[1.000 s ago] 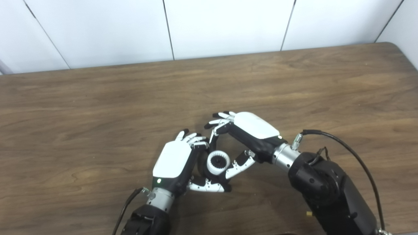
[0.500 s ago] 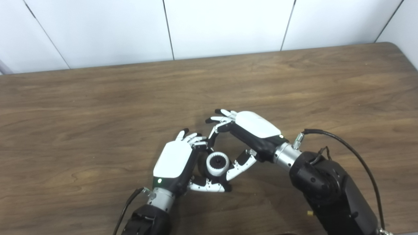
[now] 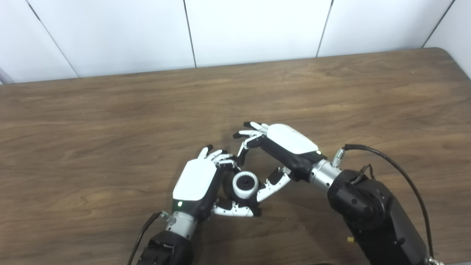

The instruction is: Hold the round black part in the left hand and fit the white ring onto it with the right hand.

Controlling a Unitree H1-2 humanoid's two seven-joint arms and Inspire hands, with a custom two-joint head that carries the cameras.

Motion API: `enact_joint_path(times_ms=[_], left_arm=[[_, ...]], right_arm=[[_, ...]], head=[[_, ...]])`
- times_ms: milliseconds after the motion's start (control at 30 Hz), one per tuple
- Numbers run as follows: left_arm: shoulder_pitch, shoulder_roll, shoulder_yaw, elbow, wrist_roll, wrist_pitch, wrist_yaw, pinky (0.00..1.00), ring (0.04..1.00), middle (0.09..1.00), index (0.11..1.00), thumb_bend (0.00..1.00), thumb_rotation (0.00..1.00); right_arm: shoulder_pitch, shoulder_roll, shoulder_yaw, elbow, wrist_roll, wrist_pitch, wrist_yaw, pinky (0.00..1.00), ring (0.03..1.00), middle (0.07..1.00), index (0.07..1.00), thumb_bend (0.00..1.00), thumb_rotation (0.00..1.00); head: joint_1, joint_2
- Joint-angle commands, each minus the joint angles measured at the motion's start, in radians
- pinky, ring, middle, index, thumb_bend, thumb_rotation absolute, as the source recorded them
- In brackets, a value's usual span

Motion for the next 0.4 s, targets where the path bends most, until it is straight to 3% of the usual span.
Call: enact_joint_path(times_ms=[0, 367], left_arm=[[-0.017, -0.005, 0.001, -0.005, -0.005, -0.009, 0.012, 0.99, 0.874, 0.786, 0.484, 0.52, 0.05], [-0.018, -0.002, 0.000, 0.003, -0.004, -0.010, 0.014, 0.99, 0.879, 0.790, 0.484, 0.52, 0.05]], right_arm=[[-0.033, -0.003, -0.021, -0.042, 0.015, -0.002, -0.007, 1.00, 0.988, 0.881, 0.553, 1.00, 0.20], [-0.052, -0.024, -0.086, -0.090, 0.031, 0.068, 0.028, 1.00, 0.984, 0.901, 0.669, 1.00, 0.20]], head=[[-0.001, 0.000], [-0.002, -0.012]])
